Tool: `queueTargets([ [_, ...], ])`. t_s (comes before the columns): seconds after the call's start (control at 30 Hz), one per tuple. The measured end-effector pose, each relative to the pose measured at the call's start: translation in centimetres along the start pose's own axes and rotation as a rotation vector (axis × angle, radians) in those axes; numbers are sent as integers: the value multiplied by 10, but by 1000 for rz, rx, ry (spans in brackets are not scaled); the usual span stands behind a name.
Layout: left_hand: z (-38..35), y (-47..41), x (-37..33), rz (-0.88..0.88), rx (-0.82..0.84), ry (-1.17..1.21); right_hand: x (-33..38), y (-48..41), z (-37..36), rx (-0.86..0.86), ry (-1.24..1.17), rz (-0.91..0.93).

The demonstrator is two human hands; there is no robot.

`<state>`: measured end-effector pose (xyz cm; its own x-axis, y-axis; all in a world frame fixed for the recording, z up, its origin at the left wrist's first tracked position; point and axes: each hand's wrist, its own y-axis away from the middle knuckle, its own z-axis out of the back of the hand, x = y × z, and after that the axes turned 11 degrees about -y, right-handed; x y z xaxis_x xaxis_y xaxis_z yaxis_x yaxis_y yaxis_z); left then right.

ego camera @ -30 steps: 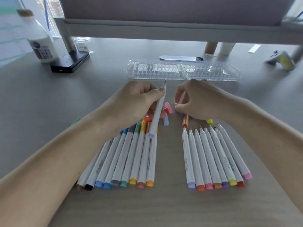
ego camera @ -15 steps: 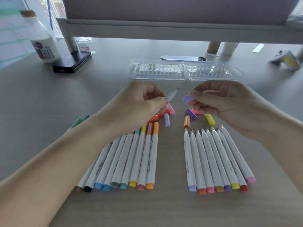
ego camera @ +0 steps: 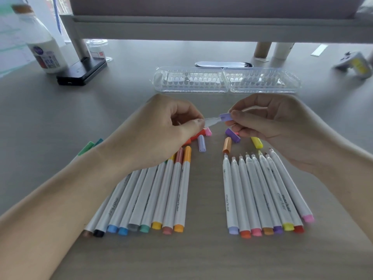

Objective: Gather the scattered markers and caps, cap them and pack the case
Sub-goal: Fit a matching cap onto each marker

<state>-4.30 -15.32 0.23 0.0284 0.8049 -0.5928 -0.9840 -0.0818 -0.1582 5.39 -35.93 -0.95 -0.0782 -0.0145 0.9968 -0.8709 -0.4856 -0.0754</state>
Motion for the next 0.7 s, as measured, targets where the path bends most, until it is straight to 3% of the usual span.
queueTargets([
  [0.23, 1, -1, 2, 3, -41, 2, 6, -1, 6, -42, -91, 23],
  [0.7, -2, 1, 2, -93, -7, 23, -4, 2, 2, 127, 128, 163],
])
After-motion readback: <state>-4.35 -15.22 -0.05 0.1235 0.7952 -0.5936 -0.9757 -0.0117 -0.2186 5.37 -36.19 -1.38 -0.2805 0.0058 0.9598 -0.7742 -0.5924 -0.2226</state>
